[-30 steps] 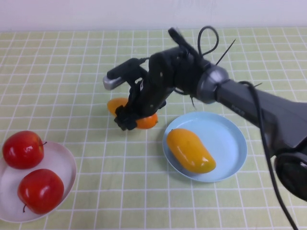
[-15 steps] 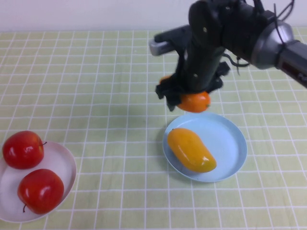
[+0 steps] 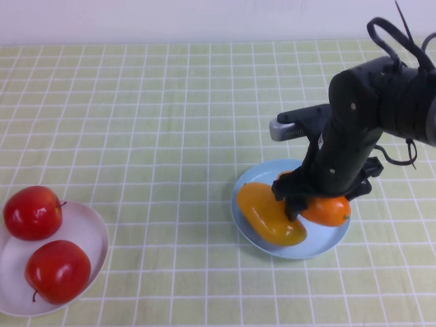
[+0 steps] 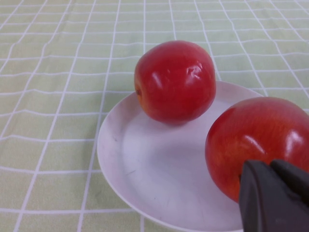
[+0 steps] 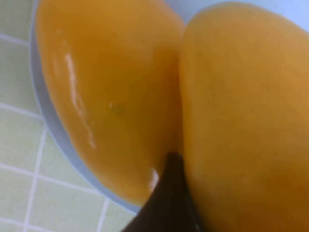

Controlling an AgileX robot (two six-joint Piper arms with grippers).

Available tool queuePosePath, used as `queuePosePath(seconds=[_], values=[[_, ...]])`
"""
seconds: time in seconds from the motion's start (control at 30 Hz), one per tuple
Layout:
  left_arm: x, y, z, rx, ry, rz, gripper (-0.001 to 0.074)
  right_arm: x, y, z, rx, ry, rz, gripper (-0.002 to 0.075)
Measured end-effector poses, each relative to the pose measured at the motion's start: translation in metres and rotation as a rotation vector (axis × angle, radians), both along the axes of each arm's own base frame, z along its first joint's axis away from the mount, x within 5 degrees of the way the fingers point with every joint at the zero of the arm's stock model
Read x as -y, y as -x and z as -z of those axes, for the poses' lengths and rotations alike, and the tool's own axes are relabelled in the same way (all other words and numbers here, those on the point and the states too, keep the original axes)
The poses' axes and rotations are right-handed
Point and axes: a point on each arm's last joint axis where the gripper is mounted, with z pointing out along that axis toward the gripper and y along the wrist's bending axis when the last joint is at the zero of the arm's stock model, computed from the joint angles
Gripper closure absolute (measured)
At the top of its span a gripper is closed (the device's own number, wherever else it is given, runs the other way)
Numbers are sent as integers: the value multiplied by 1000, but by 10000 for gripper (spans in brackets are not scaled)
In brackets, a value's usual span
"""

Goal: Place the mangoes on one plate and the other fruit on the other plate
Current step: Put another type of fruit in the right plate

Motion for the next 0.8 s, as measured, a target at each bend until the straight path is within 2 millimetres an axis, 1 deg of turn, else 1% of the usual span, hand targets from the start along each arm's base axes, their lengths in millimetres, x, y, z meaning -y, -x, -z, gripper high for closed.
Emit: queuePosePath(seconds=[0.1,0.13,0.2,0.27,0.4,0.47,0.57,0.67,0.7,0.73,0.77,0.8], values=[[0,0,0,0,0,0,737,2,0,4,-5,-7,8,167],[0,0,0,0,0,0,737,2,-1,4,-2,-9,10,155],[0,0,0,0,0,0,737,1,-1,5,2,-11,10,95],[0,0,0,0,0,0,737,1,-1,7,1,-10,10,61],[0,0,0,0,0,0,737,2,-1,6,3,-12,10,43],[0,0,0,0,0,0,737,2,1,0,15,-19,10,41],[0,0,0,0,0,0,737,6,6,-18,50,-40,10,41],[0,0,0,0,0,0,737,12,17,-45,93,-67,9,48],[0,0,0,0,0,0,737,15,22,-55,107,-75,8,64],[0,0,0,0,0,0,737,19,28,-65,120,-80,7,94],[0,0,0,0,0,0,737,22,33,-73,124,-82,7,139],[0,0,0,0,0,0,737,26,39,-83,134,-86,6,203]])
